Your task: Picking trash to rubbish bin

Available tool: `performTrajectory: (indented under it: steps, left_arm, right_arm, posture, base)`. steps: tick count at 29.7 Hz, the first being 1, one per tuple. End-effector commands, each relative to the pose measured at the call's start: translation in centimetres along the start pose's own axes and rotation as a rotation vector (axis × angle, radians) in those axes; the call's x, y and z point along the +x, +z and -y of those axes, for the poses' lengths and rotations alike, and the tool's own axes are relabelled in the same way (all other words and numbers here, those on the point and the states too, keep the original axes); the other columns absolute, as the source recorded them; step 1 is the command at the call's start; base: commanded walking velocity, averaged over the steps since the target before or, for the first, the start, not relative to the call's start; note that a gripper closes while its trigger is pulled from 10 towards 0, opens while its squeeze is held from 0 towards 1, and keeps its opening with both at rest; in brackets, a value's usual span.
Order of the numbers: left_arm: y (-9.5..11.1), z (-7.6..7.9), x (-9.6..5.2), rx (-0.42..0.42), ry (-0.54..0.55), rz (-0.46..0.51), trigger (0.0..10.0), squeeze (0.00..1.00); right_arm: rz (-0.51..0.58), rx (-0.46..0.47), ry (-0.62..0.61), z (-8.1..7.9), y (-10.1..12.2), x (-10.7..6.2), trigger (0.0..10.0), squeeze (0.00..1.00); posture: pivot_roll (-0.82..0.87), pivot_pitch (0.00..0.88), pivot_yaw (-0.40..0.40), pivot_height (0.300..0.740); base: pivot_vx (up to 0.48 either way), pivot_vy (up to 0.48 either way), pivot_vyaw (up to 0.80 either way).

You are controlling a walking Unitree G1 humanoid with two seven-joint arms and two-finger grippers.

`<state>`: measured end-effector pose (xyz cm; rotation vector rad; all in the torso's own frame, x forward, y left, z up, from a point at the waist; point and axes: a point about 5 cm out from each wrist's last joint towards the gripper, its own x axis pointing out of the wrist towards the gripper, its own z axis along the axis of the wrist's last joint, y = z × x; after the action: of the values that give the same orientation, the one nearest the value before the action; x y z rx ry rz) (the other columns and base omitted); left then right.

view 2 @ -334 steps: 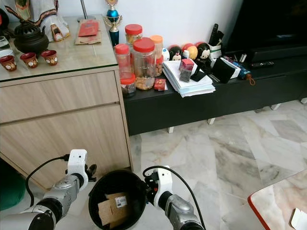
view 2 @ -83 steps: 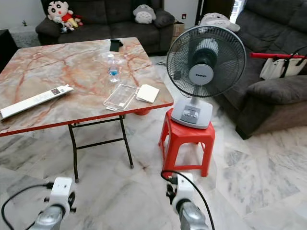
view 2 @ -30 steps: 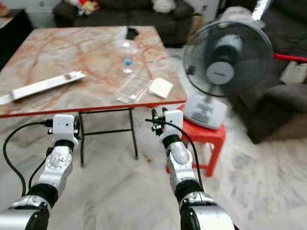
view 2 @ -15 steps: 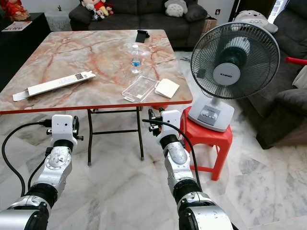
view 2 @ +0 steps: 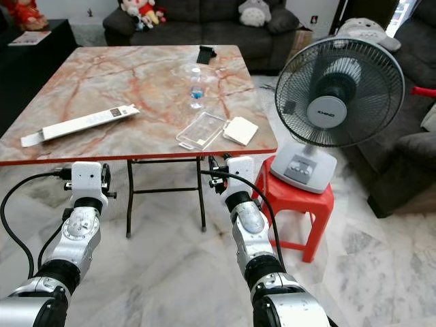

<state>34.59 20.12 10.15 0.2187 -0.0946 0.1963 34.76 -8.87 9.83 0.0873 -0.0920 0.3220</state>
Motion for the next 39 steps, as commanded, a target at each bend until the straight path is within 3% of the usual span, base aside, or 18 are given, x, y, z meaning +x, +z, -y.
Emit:
performTrajectory:
  steps: [1, 11, 12, 13, 39]
  left_arm:
    - [0.44, -0.02, 0.30, 0.003, -0.001, 0.012, 10.0, 0.00]
    - [0.59, 0.11, 0.40, 0.000, -0.004, 0.015, 10.0, 0.00]
    - [0.62, 0.12, 0.42, -0.001, -0.004, 0.016, 10.0, 0.00]
    - [0.64, 0.13, 0.43, -0.001, -0.003, 0.017, 10.0, 0.00]
    - [0.81, 0.19, 0.50, -0.001, -0.011, 0.023, 10.0, 0.00]
  right_arm:
    - [0.025, -0.018, 0.021, -0.38, 0.66, 0.42, 10.0, 0.00]
    - [0.009, 0.009, 0.017, -0.32, 0.46, 0.40, 10.0, 0.00]
    - [0.012, 0.014, 0.021, -0.31, 0.49, 0.40, 10.0, 0.56]
    - [0.015, 0.027, 0.025, -0.32, 0.51, 0.40, 10.0, 1.00]
    - [0.010, 0.022, 0.040, -0.58, 0.37, 0.31, 10.0, 1.00]
  posture:
    - [0.05, 0.000, -0.031, 0.740]
    - [0.05, 0.003, -0.033, 0.740]
    - [0.05, 0.005, -0.034, 0.740]
    - [0.05, 0.005, -0.034, 0.740]
    - [0.05, 0.011, -0.029, 0.740]
  base:
    - [0.270, 0.000, 0.76]
    - [0.277, 0.000, 0.45]
    - [0.285, 0.000, 0.00]
    - [0.281, 0.000, 0.00]
    - [0.281, 0.000, 0.00]
